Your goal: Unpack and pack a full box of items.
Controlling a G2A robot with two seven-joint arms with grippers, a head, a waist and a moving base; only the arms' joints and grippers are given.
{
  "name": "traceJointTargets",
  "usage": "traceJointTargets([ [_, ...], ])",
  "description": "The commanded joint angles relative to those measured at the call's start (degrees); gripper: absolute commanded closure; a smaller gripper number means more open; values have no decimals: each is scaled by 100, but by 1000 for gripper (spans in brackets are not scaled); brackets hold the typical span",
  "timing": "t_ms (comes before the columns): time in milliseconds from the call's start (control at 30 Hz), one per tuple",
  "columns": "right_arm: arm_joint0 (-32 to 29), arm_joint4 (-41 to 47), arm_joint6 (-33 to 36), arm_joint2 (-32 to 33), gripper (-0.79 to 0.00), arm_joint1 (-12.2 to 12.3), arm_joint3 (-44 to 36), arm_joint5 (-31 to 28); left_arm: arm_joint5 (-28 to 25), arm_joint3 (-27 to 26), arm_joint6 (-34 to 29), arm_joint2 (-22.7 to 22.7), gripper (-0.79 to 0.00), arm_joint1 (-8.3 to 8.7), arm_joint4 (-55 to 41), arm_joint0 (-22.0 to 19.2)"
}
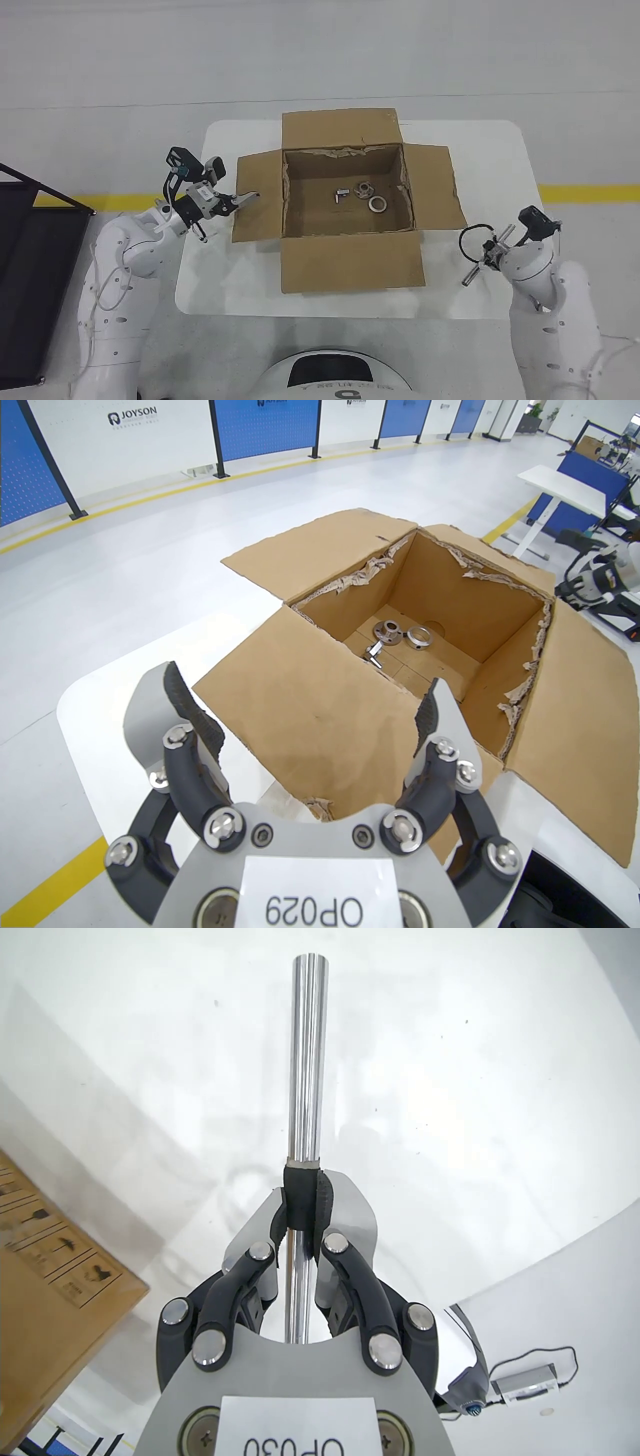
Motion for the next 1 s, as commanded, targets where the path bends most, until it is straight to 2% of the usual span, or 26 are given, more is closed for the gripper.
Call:
traceJointTargets([
  [0,-112,381,-101,142,0,-11,-420,-147,0,0,0,0,-785,0,0,0],
  [167,-501,1854,-1035,588,0,-82,-1019,-993,0,0,0,0,-785,0,0,0],
  [300,-736,3208,-1766,893,0,-140,-1203,-1981,0,0,0,0,-785,0,0,0],
  [433,-877,4201,-2077,1060,0,-161,-1221,-2888,0,0,0,0,-785,0,0,0],
  [533,-862,4606,-2123,1048,0,-154,-1231,-3311,0,0,0,0,-785,0,0,0],
  [633,-788,4902,-1932,985,0,-131,-1147,-3422,0,0,0,0,-785,0,0,0],
  [967,-788,4902,-1932,985,0,-131,-1147,-3422,0,0,0,0,-785,0,0,0],
])
